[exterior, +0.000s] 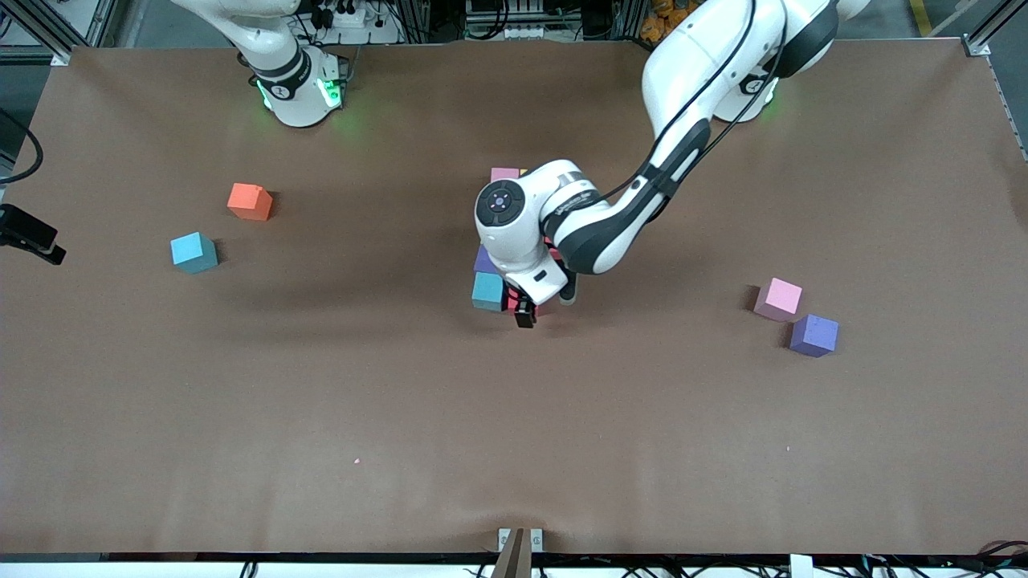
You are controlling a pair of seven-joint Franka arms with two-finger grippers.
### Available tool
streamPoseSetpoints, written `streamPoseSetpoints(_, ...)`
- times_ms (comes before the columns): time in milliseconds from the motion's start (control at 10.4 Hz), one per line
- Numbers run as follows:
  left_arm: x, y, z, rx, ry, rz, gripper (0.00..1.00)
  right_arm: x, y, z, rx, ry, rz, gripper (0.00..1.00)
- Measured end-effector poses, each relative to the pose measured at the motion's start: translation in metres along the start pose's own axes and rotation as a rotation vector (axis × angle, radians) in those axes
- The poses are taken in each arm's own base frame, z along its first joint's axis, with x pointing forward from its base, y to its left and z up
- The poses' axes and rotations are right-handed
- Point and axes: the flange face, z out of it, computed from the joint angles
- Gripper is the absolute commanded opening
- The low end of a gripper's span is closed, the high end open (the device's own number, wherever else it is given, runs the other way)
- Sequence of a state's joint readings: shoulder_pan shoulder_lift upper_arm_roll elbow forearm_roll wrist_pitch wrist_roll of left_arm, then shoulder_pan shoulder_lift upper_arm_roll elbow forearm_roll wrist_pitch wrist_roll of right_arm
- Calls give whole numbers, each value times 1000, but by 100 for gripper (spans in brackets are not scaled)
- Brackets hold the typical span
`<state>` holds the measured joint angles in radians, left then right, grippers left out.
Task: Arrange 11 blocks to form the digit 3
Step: 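Lower the pink cube beside the cyan cube and open the left gripper, then move the open left gripper over the light pink cube beside purple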
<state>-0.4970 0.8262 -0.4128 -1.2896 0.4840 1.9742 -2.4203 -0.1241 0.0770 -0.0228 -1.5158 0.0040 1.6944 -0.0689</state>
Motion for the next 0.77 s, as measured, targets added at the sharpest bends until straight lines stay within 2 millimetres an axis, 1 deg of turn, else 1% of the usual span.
streamPoseSetpoints(96, 19, 8, -17, 2, 3, 39, 100, 0, 3, 0, 40, 4, 17, 100)
streamPoseSetpoints(192, 45, 19, -37, 3, 0, 85, 100, 0, 11, 0, 70, 11, 38, 100)
streamPoseSetpoints(288, 76, 31, -56, 2, -11, 129, 100, 1, 16, 0, 83, 17, 47, 100)
streamPoseSetpoints(383, 108, 43, -74, 6, -18, 176, 100, 1, 16, 1, 84, 16, 45, 100)
streamPoseSetpoints(575, 164, 56, -95, 31, -4, 307, 100, 2, 12, 2, 77, 15, 7, 100)
streamPoseSetpoints(767, 213, 67, -113, 35, -31, 461, 100, 2, 8, 1, 52, 16, -25, 100)
